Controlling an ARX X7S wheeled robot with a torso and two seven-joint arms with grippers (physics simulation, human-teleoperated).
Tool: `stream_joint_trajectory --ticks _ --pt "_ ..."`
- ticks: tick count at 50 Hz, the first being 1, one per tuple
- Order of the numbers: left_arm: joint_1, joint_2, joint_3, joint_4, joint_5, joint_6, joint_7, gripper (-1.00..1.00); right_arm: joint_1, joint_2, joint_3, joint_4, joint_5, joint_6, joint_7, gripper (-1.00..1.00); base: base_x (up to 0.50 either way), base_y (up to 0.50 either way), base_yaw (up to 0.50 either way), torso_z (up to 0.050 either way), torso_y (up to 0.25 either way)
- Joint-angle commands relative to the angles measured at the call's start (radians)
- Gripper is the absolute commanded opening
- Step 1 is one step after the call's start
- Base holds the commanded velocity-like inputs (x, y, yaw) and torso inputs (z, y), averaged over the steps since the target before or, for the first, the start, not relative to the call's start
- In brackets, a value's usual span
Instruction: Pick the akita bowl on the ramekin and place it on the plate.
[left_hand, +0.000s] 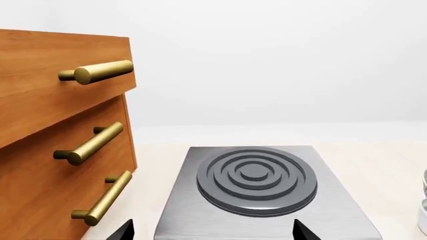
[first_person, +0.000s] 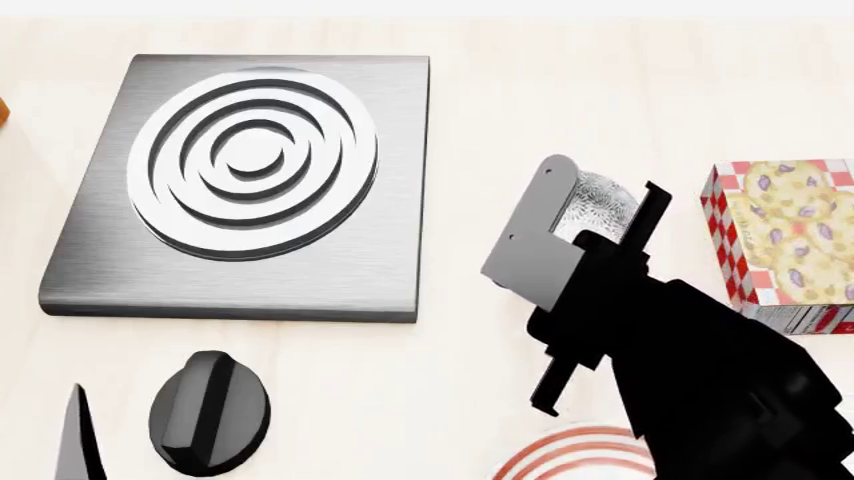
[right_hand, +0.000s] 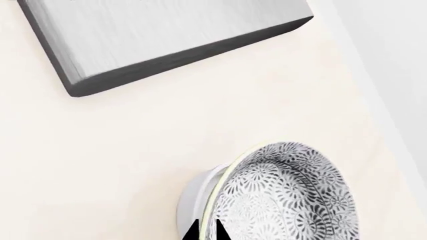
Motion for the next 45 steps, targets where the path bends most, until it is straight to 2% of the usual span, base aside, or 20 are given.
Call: stream_joint_trajectory --ticks 1,27,34,45 --pt "-0.003 -0.001 0.010 -0.009 0.002 0.003 -0.006 1.00 0.033 0.028 0.002 -0.064 -0.008 0.039 -0.017 -1.00 0.00 0.00 0.00 0.000 0.000" --pt "-0.006 -0.006 0.016 -0.020 -0.034 0.017 -0.002 1.00 0.206 0.153 -0.035 -0.367 -0.026 0.307 -0.144 -1.00 0.00 0.00 0.00 0.000 0.000" --pt "-0.005 -0.009 0.015 -0.022 -0.039 0.019 -0.005 1.00 0.252 0.225 -0.081 -0.527 -0.018 0.383 -0.239 -1.00 0.00 0.00 0.00 0.000 0.000" --pt "-0.006 -0.012 0.016 -0.024 -0.045 0.020 -0.009 1.00 0.261 0.362 -0.096 -0.785 0.016 0.466 -0.303 -1.00 0.00 0.00 0.00 0.000 0.001"
